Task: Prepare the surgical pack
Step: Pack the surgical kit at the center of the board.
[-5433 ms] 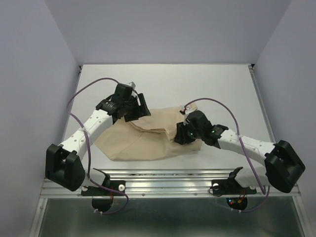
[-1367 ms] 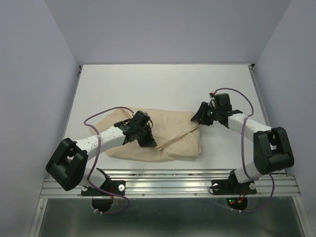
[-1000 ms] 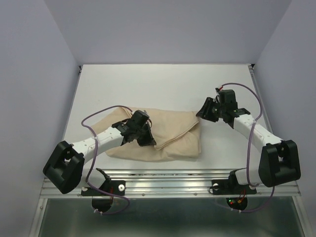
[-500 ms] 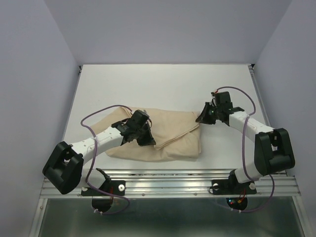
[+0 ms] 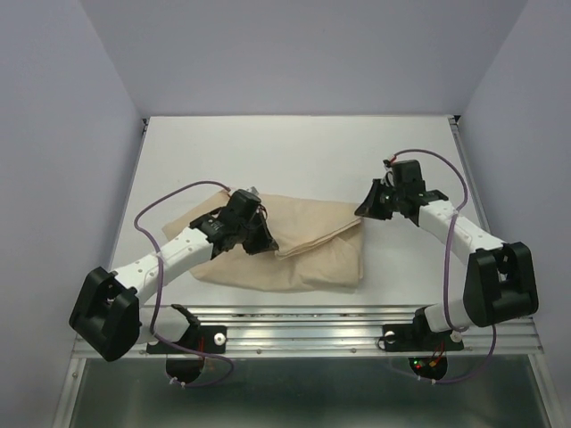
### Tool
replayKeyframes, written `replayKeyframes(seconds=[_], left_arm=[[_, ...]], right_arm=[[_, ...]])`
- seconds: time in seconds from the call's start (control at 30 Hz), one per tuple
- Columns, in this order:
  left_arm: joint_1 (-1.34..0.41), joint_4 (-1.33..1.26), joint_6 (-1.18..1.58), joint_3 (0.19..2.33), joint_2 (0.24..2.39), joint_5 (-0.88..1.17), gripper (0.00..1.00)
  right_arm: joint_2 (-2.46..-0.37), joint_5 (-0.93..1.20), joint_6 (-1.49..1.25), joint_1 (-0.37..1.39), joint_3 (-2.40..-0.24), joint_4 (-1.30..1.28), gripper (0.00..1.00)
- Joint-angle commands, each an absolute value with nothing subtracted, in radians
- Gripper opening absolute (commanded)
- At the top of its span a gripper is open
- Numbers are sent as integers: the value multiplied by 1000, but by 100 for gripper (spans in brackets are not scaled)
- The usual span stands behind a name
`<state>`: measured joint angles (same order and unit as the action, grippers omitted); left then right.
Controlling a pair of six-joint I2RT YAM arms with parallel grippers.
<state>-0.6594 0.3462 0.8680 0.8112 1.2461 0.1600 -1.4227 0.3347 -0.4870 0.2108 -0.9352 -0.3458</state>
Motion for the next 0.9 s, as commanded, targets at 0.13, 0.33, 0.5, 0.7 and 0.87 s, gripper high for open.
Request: replayKeyframes(seconds=[0.13,0.33,0.5,0.7,0.87], left_arm=[[-653,256,876,652,1235,229,0],[-653,221,876,606,1281,227,0],[-653,227,865,606,1281,215,0],[-653,216,858,603,1295,221,0],[-653,207,851,604,1307,225,0]], right_arm=[[-1420,367,-520,209,-729,-261,1],[-1457,318,-509,209,-695,-253,5],[-1346,232,-483,209,-790,-340,36],[-1235,235,-474,209,-908,-451,50],[-1171,299,-520,236,-879,-468,15]])
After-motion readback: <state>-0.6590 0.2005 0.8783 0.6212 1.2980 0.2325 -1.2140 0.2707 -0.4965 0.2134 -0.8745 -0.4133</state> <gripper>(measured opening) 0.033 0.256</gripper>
